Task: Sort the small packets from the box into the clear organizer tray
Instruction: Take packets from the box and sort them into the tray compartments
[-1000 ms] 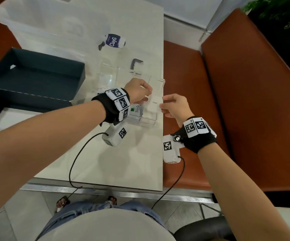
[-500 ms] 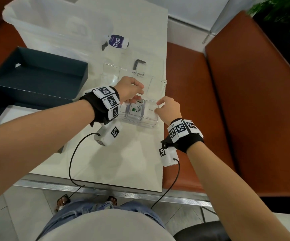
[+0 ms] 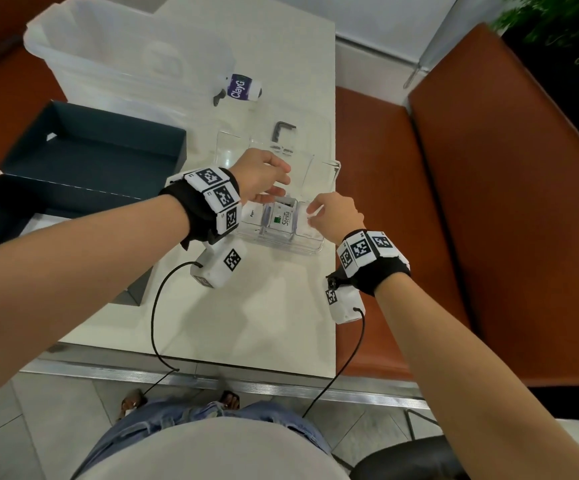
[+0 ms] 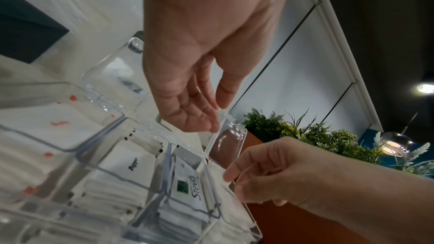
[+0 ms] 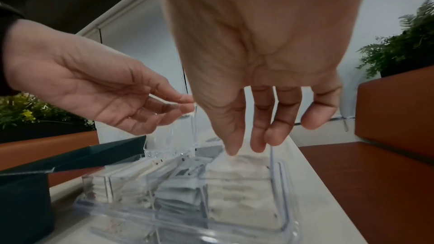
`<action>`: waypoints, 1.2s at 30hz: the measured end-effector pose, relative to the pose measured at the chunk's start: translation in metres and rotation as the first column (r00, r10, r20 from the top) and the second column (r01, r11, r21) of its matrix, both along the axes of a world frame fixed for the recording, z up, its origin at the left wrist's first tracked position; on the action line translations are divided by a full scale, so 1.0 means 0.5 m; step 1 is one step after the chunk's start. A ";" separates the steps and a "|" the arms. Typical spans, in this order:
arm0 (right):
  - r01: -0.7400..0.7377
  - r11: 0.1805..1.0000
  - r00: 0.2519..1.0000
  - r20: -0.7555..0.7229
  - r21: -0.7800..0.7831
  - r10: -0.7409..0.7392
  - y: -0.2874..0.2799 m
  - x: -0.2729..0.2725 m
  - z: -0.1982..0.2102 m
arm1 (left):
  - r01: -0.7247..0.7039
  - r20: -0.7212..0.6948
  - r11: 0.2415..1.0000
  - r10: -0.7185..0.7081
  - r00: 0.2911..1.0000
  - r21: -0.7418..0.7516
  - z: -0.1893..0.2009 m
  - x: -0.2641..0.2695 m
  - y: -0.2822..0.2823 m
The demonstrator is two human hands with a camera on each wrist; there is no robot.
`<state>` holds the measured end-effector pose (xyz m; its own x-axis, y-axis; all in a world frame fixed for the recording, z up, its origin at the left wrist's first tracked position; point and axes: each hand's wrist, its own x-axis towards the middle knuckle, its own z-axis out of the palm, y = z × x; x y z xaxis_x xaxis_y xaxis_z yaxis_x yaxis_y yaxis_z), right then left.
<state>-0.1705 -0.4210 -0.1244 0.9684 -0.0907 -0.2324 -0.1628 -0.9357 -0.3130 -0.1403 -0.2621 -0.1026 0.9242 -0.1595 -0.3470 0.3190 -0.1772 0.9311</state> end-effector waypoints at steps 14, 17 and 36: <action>-0.324 0.927 0.931 0.235 0.191 0.278 0.249 0.035 0.118 | -0.038 0.105 0.995 0.028 0.994 0.096 0.049 0.001 0.246; -0.427 0.878 0.897 0.225 0.215 0.380 0.348 0.032 0.116 | -0.095 0.128 0.980 0.073 0.989 0.174 0.041 -0.016 0.370; -0.825 0.551 0.518 -0.556 -0.123 0.650 0.606 -0.069 -0.057 | 0.059 -0.161 0.735 0.070 0.984 0.676 -0.094 -0.145 0.718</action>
